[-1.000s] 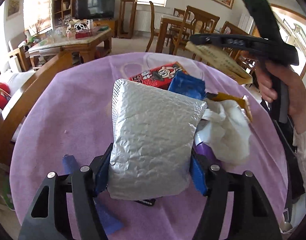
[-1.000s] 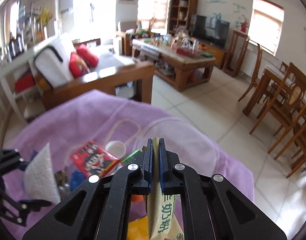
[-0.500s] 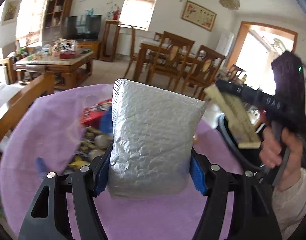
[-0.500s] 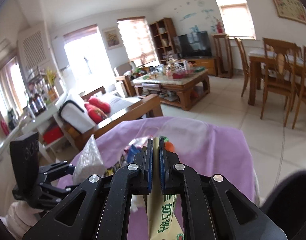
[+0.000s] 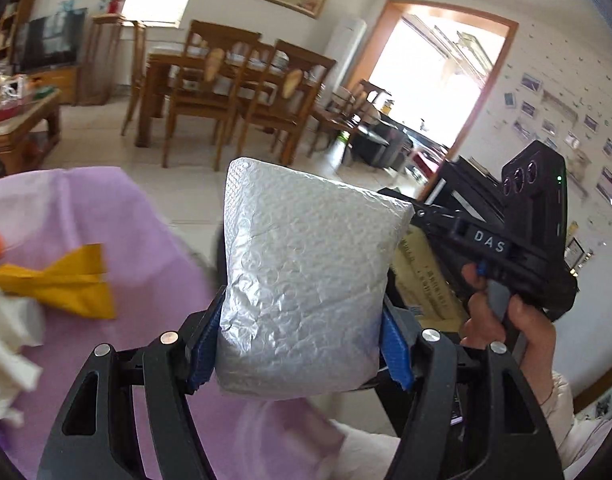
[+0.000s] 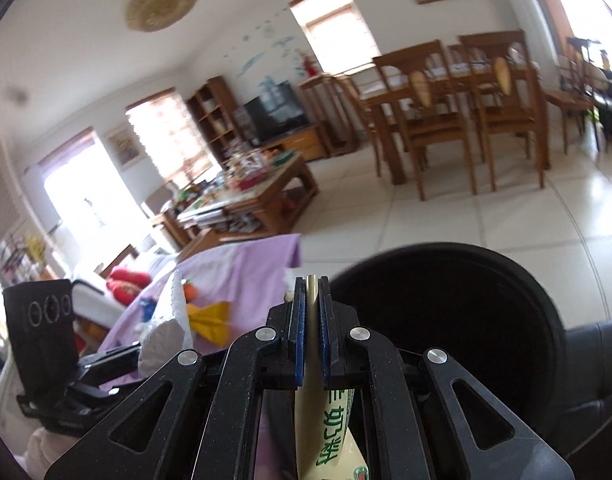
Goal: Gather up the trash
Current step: 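Carry the foil pouch and beige packet to the bin and release both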
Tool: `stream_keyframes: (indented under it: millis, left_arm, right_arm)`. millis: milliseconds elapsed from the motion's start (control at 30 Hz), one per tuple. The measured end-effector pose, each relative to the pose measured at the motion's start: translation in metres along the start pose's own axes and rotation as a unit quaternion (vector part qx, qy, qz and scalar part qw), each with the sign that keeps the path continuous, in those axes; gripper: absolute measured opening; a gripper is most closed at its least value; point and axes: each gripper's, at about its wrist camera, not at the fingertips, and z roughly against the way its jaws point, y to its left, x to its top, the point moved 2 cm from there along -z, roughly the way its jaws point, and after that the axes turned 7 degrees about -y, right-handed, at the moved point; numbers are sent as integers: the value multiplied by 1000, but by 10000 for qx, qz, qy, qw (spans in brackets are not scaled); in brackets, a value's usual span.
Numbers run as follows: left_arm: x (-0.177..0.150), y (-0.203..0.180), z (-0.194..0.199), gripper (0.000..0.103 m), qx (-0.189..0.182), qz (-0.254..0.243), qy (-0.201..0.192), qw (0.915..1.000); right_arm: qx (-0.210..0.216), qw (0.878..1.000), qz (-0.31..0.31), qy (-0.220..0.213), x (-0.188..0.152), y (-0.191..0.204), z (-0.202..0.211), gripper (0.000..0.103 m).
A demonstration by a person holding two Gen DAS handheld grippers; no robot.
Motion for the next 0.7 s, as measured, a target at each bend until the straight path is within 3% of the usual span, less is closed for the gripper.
stream_keyframes:
  millis: [233,300,600,700]
  left_arm:
    - [0,-19,-72,67,-58,-51,481,9988]
    - [-1,-19,-74,68,1,-70,548,9985]
    - [-9,-24,-85,74,286,-319,791,9959]
    - [-9,-27,-79,75,335,-378,768,9958]
  right_arm:
    - [-154,9981,-600,-7,-19,-80,13,7]
    - [-163,9975,-694,5,-25,-87,11,7]
    - [-101,9959,-892,70,-25,-77,-11,9]
    - [-115,9958,-904,83,-22,-71,-15,17]
